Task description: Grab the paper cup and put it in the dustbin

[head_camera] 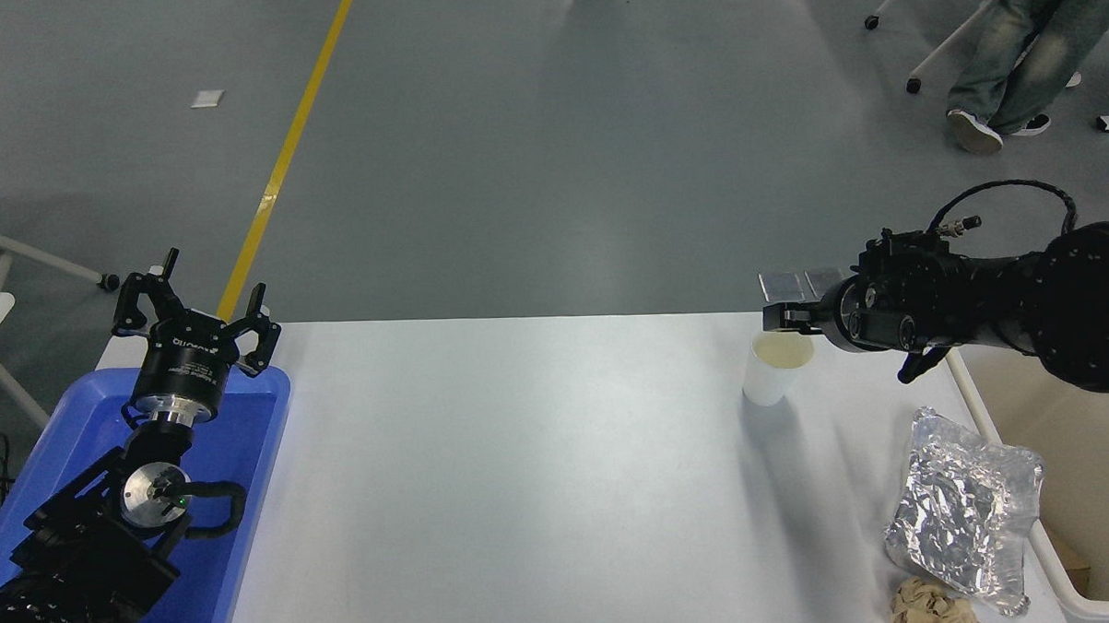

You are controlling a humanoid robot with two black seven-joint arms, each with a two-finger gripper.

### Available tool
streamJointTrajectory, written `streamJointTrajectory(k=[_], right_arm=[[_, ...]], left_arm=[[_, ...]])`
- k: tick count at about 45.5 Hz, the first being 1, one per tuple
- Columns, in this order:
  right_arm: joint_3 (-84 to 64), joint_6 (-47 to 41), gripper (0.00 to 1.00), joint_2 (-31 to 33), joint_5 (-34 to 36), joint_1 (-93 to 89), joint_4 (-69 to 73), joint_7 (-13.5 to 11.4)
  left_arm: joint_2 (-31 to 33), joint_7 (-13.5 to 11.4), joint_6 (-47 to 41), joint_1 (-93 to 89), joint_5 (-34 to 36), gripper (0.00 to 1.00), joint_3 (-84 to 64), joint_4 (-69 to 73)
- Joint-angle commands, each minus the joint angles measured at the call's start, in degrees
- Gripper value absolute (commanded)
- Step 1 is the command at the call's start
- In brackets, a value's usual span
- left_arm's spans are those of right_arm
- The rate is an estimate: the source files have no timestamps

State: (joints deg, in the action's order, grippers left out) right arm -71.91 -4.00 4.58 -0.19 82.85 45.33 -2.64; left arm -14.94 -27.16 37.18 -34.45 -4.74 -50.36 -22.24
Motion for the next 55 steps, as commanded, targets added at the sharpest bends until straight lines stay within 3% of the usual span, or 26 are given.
streamJointTrajectory(k=[1, 35, 49, 55], right_arm=[[0.10, 1.10, 1.00, -0.28, -0.07, -2.34, -1.12, -0.09], [1.95, 2.24, 1.00, -1.42, -0.25, -8.15, -7.89, -0.17], [2.92, 2.24, 0.86, -1.42, -0.16, -8.32, -7.80, -0.17], [3.70, 2.07, 0.68, -1.42, 0.02, -8.32, -7.45, -0.17]], left_arm=[[0.00, -0.08, 0.00, 0.00, 0.00, 0.98, 0.00, 0.00], [0.00, -0.08, 0.00, 0.00, 0.00, 0.98, 0.00, 0.00], [0.00, -0.08, 0.00, 0.00, -0.09, 0.98, 0.00, 0.00], [0.00, -0.08, 0.00, 0.00, 0.00, 0.98, 0.00, 0.00]])
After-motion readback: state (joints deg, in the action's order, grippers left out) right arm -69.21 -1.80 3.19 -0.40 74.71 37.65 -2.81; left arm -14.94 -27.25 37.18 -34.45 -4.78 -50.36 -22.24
